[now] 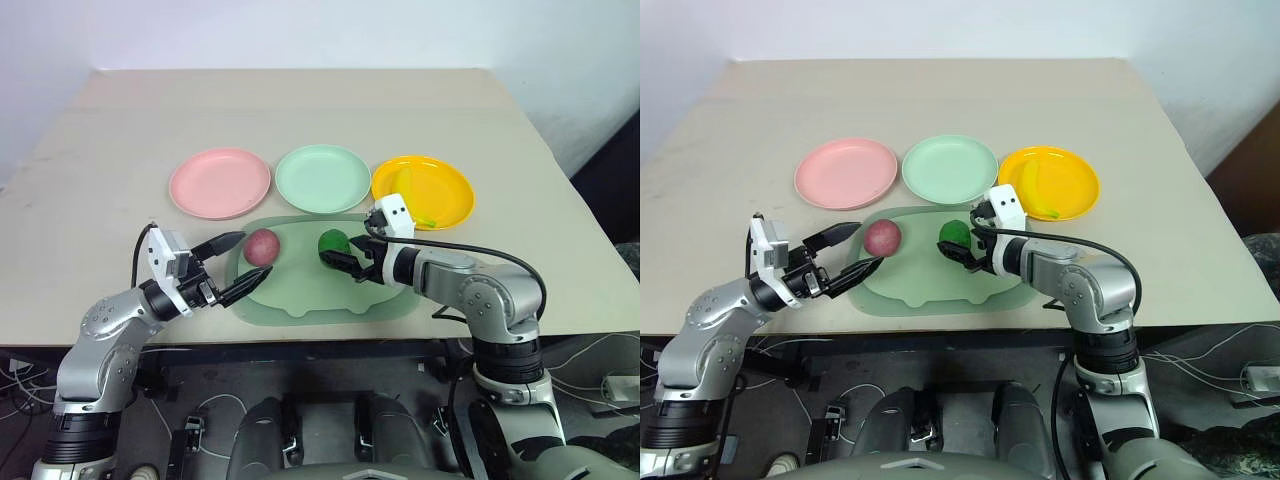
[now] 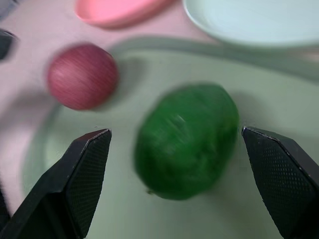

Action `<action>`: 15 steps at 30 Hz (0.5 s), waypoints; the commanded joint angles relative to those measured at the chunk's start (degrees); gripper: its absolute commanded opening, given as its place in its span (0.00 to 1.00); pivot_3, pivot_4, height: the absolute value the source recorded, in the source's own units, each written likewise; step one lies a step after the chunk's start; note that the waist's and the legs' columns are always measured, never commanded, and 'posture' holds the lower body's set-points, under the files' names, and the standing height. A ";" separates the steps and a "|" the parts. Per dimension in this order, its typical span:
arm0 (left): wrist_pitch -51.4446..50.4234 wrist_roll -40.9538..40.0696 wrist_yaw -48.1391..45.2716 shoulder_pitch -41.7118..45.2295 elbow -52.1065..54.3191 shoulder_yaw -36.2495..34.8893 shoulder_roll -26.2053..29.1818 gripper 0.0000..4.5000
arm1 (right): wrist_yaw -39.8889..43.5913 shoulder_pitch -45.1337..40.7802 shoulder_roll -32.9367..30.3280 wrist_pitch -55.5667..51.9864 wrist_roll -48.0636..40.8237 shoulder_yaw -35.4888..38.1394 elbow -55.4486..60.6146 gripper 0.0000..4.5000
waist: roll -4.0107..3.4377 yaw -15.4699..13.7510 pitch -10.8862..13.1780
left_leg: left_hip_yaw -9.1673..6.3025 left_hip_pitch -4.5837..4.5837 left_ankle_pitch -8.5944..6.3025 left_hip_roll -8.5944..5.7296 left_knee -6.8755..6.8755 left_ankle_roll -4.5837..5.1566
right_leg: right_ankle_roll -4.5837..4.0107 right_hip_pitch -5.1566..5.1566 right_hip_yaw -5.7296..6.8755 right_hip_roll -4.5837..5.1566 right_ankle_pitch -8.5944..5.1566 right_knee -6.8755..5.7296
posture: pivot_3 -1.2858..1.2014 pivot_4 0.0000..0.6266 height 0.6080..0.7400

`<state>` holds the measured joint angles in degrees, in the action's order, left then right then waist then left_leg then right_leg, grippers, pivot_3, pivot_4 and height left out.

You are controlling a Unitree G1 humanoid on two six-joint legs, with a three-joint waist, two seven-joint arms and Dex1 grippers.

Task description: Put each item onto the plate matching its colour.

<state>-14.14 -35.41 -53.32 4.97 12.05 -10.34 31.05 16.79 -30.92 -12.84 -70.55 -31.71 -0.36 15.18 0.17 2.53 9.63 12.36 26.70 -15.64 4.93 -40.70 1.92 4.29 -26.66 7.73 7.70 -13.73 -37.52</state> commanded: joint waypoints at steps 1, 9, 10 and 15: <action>1.22 0.27 -0.14 0.80 0.63 -0.81 0.28 1.00 | -0.65 -1.69 0.80 1.54 1.09 -0.14 -1.77 0.99 | 0.00 0.01 0.00 | 0.01 0.00 0.00 0.00 0.00 0.00 | 0.00 0.00 0.00 0.00 0.00 0.00 | 0.52 0.24 0.66; 0.37 0.16 1.12 0.28 2.36 -0.92 0.43 1.00 | 2.74 -2.79 -0.09 4.46 0.47 0.88 -4.37 0.87 | 0.00 0.00 0.00 | 0.03 0.00 0.00 -0.01 0.00 0.00 | 0.00 0.00 0.00 0.00 0.00 0.00 | 0.52 0.24 0.66; 0.32 0.15 1.34 0.14 2.55 -0.99 0.48 1.00 | 3.12 -2.88 -0.26 4.45 0.18 1.13 -3.94 0.81 | 0.00 0.00 0.00 | 0.03 0.00 0.00 0.00 0.00 0.00 | 0.00 -0.01 -0.01 0.00 0.00 0.00 | 0.52 0.24 0.66; 0.32 0.03 2.21 -1.04 3.52 -1.59 0.69 1.00 | 6.53 -5.35 -1.00 4.80 -2.91 2.59 -1.18 0.64 | -0.01 0.01 0.01 | 0.03 0.02 0.00 0.00 0.00 0.00 | 0.00 -0.03 -0.02 0.01 0.00 0.00 | 0.52 0.24 0.66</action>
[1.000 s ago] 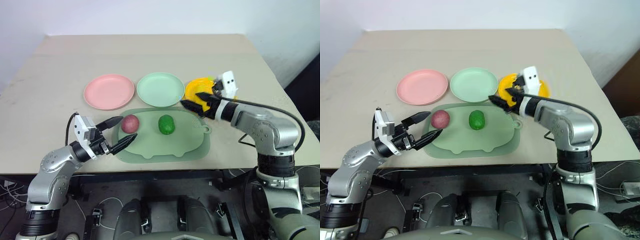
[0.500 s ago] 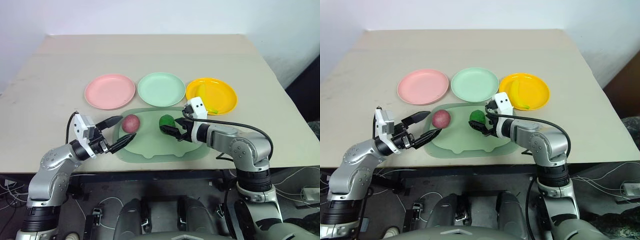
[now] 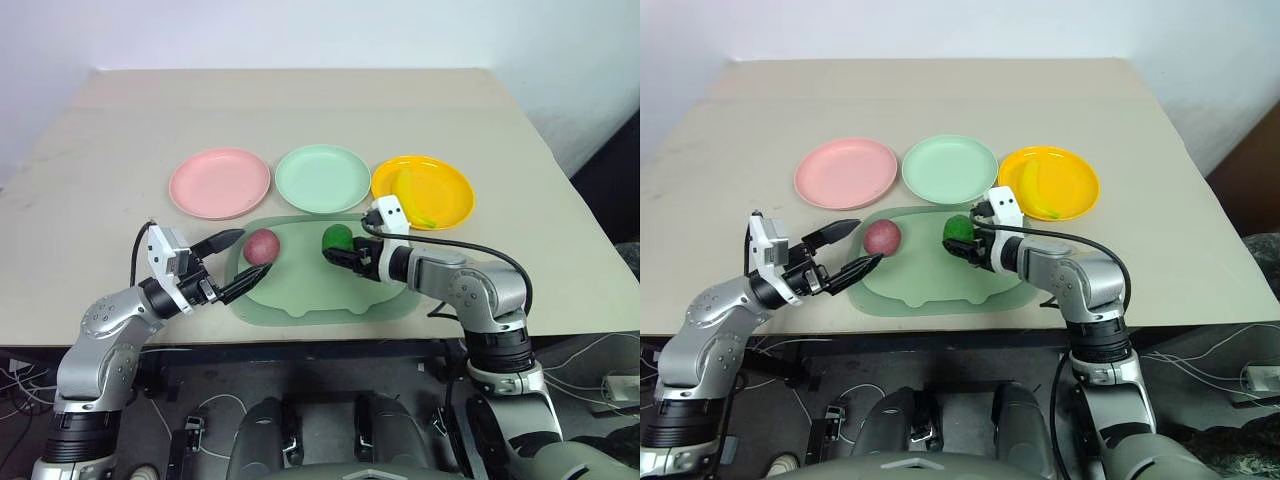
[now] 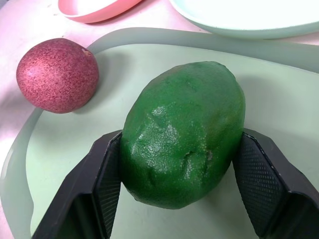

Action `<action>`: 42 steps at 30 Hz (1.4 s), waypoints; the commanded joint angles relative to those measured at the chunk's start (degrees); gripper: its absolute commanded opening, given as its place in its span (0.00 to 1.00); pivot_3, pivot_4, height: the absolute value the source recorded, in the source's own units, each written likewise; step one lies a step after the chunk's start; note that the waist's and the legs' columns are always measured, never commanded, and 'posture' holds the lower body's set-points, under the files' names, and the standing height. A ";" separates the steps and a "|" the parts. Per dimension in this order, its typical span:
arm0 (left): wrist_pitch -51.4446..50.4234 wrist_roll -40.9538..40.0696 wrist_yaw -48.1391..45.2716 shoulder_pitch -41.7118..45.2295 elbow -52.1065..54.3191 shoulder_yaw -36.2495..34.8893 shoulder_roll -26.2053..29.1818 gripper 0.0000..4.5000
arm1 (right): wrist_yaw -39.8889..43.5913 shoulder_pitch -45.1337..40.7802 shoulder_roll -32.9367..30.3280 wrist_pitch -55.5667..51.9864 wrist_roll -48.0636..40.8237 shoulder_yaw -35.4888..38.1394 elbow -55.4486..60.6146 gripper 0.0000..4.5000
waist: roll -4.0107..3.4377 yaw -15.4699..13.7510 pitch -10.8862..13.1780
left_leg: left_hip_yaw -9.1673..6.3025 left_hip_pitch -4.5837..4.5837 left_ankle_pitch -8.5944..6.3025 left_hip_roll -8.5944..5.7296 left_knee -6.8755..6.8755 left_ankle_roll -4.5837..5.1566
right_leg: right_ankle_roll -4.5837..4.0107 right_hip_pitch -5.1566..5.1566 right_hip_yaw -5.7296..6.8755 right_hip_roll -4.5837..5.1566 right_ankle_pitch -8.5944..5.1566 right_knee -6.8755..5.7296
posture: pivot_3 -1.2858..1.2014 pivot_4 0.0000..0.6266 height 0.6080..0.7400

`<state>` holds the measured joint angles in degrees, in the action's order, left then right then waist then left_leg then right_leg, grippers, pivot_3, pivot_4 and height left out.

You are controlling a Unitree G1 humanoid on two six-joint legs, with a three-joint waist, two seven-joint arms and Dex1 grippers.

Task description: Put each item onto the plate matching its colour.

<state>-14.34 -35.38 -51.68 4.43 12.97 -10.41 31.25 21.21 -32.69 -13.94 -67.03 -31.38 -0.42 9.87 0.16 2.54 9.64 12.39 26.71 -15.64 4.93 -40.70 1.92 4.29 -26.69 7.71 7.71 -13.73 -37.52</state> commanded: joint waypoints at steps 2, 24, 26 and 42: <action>0.64 -0.16 0.95 -0.89 2.79 -1.91 0.57 1.00 | 2.66 -6.76 0.62 2.20 -3.69 3.12 2.70 0.64 | -0.01 0.10 0.00 | 0.00 0.01 0.00 0.00 0.00 0.00 | 0.00 -0.02 0.00 -0.01 0.00 -0.01 | 0.52 0.24 0.66; 0.66 0.05 3.51 -2.88 4.92 -3.73 1.81 1.00 | 12.92 -35.30 6.77 33.91 19.65 -5.92 -60.16 0.86 | -0.01 0.95 0.01 | 0.34 0.52 0.08 -0.07 -0.14 -0.03 | 0.05 -0.69 -0.07 -0.04 0.00 -0.52 | 0.52 0.24 0.66; 0.55 0.10 3.63 -2.53 4.90 -3.50 1.87 1.00 | 12.91 -35.29 6.63 34.55 19.87 -4.95 -59.14 1.00 | -0.01 1.18 0.01 | 0.33 0.55 0.07 -0.07 -0.15 -0.06 | 0.05 -0.73 -0.07 -0.03 0.00 -0.54 | 0.52 0.24 0.66; -1.62 8.59 13.62 3.75 4.55 2.20 -0.60 1.00 | 17.12 -6.20 -3.42 12.03 7.32 -1.90 2.56 1.00 | 0.01 0.80 -0.02 | 0.03 0.55 0.07 -0.07 -0.29 -0.07 | 0.07 -0.66 -0.06 -0.01 0.00 -0.59 | 0.52 0.24 0.66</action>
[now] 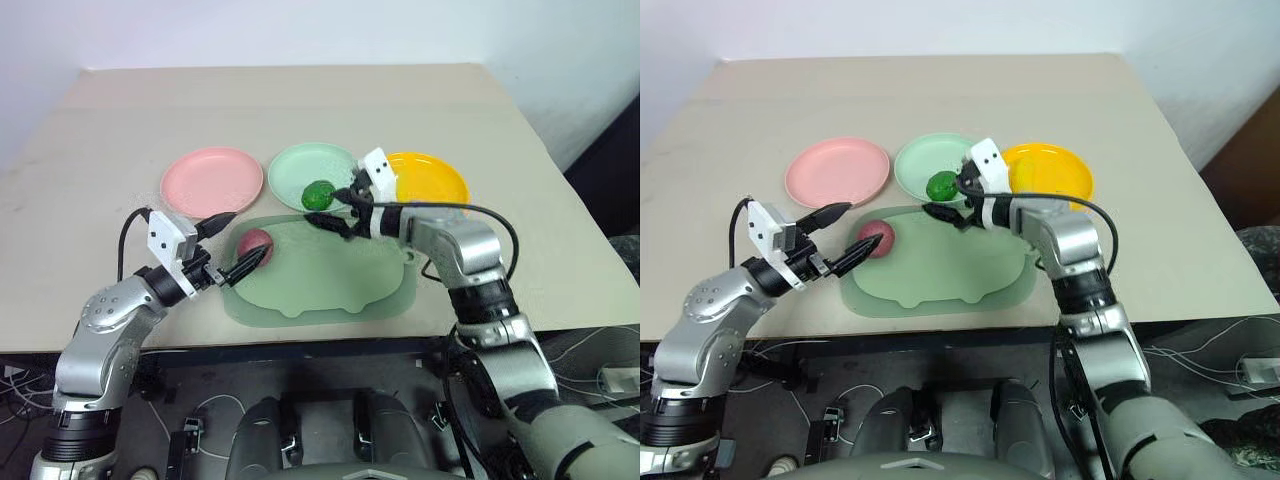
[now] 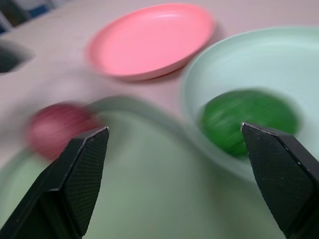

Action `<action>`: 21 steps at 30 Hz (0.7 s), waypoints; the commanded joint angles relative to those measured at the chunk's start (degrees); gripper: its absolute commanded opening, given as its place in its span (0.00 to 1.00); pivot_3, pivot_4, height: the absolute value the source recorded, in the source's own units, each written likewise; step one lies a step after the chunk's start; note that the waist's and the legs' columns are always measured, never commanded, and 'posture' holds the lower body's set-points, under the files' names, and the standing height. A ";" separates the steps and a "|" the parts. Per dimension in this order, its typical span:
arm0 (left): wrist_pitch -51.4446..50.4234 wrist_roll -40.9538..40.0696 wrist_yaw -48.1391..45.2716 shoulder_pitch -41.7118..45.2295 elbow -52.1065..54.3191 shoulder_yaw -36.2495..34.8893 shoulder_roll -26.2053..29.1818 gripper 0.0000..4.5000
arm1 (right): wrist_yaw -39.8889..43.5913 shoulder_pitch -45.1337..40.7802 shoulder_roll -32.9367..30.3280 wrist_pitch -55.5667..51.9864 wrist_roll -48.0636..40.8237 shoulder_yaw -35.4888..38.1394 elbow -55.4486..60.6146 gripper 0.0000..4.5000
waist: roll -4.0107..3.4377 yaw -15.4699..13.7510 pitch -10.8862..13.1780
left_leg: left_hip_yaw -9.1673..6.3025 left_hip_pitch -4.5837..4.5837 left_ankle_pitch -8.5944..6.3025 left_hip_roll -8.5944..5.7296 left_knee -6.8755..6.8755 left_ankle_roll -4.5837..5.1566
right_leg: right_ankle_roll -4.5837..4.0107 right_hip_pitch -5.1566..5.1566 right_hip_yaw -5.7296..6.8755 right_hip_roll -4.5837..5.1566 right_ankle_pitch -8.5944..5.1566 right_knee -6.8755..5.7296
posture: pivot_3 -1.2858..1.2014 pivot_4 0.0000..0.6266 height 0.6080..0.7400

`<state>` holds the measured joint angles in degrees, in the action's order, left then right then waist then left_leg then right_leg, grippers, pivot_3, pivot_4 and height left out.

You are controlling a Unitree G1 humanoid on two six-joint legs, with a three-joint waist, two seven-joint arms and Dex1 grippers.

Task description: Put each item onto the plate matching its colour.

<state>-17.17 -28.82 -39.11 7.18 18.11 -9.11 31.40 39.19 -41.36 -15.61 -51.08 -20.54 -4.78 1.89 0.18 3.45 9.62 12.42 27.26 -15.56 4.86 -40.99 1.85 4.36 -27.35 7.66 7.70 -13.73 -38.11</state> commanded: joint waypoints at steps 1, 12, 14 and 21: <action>1.44 2.01 1.01 1.22 -1.13 0.98 -1.18 1.00 | -1.29 3.65 -2.24 -5.00 -4.24 2.84 12.61 1.00 | 0.01 -0.27 -0.01 | -0.01 -0.01 0.00 -0.01 0.00 0.00 | 0.00 0.01 0.01 0.01 0.00 0.00 | 0.52 0.24 0.66; 4.61 4.81 0.90 2.20 -8.20 2.16 -5.49 1.00 | 0.06 21.36 -5.50 1.51 -12.63 8.15 30.41 1.00 | 0.09 -1.16 -0.05 | -0.07 -0.08 -0.01 -0.03 -0.06 0.02 | -0.01 0.15 0.02 0.02 0.01 0.06 | 0.52 0.24 0.66; 4.99 5.23 0.51 2.98 -10.09 2.83 -6.51 1.00 | 0.25 23.36 -6.68 2.49 -12.67 7.66 30.85 1.00 | 0.11 -1.19 -0.07 | -0.08 -0.11 -0.01 -0.02 -0.08 0.02 | -0.01 0.17 0.02 0.02 0.00 0.06 | 0.52 0.24 0.66; 8.21 7.59 -1.17 6.24 -17.53 5.35 -8.71 1.00 | -1.49 25.44 -8.95 6.02 -10.74 5.88 29.65 1.00 | 0.15 -1.34 -0.09 | -0.13 -0.16 0.06 -0.02 -0.14 0.16 | -0.02 0.24 0.03 0.02 0.00 0.05 | 0.52 0.24 0.66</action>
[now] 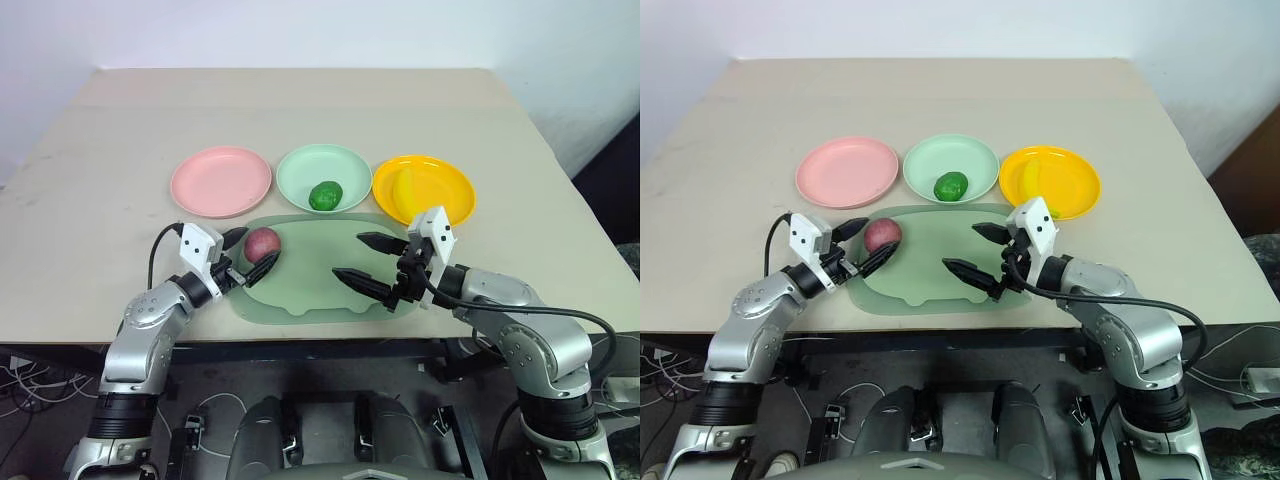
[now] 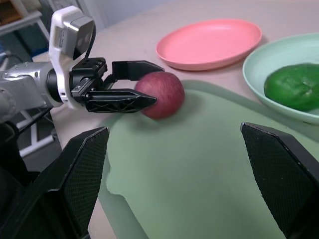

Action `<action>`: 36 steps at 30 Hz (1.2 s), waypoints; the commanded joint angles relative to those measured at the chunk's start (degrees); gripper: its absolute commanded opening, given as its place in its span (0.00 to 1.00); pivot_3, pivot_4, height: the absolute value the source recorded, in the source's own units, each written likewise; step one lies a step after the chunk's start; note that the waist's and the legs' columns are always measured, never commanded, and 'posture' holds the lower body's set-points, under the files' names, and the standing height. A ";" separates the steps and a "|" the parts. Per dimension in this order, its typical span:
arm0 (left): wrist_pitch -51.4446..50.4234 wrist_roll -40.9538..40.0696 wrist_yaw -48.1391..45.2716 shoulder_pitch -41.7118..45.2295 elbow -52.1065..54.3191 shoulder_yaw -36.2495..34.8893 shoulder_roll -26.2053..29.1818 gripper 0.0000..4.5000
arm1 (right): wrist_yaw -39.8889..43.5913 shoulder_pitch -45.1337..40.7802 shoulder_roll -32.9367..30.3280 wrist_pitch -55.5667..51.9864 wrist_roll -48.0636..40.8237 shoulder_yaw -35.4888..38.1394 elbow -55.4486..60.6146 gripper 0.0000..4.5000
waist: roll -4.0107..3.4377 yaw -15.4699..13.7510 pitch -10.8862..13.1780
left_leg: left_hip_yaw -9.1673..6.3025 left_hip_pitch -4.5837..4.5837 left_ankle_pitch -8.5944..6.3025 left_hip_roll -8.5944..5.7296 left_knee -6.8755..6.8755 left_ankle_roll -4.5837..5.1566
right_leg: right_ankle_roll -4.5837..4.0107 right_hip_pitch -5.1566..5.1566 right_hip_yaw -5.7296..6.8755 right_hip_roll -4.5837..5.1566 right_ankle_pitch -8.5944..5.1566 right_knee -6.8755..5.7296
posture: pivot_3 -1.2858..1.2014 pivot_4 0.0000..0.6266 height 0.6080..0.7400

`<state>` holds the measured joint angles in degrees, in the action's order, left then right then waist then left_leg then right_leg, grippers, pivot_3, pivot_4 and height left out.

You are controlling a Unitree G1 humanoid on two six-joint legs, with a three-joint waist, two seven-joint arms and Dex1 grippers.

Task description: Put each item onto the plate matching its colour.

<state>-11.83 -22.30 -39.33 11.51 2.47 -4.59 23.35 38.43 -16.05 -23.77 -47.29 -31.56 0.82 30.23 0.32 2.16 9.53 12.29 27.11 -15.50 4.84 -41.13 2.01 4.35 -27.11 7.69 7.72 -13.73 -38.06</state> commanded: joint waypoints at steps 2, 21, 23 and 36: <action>4.13 1.51 -1.39 2.87 -3.90 1.01 -1.16 1.00 | -1.07 0.30 -1.16 2.72 0.44 0.25 1.16 1.00 | 0.02 -0.13 -0.01 | 0.00 0.00 0.00 -0.01 -0.03 0.03 | 0.00 0.03 0.01 0.01 0.00 0.01 | 0.52 0.24 0.66; 0.62 -1.17 4.74 4.18 3.26 -4.78 -1.30 0.68 | -0.37 3.09 -0.98 11.56 0.23 0.35 0.07 1.00 | 0.05 -0.26 -0.01 | -0.14 -0.13 -0.01 0.01 -0.12 0.12 | 0.01 0.28 0.09 0.01 0.00 0.01 | 0.52 0.24 0.66; -2.87 -1.77 7.74 5.48 5.49 -6.44 -0.61 0.68 | -0.51 2.96 -0.78 12.06 0.33 -0.19 -0.27 1.00 | 0.06 -0.35 -0.01 | -0.15 -0.36 -0.03 0.01 -0.11 0.14 | 0.01 0.51 0.09 0.02 0.00 0.05 | 0.52 0.24 0.66; -8.29 5.23 21.60 18.83 -10.61 -8.52 0.49 0.68 | -0.67 0.00 -0.47 14.42 2.09 -3.07 -4.58 1.00 | 0.09 -1.31 -0.02 | -0.11 -0.59 -0.07 -0.06 -0.12 0.21 | 0.01 0.77 0.09 0.03 -0.01 0.07 | 0.52 0.24 0.66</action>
<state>-21.00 -18.45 -18.24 28.59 -7.45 -13.69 23.24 37.55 -15.05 -24.50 -34.40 -29.70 -2.03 25.16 0.41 0.84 9.51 12.19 26.52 -15.57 4.78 -41.25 2.22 4.36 -26.36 7.78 7.75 -13.74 -37.99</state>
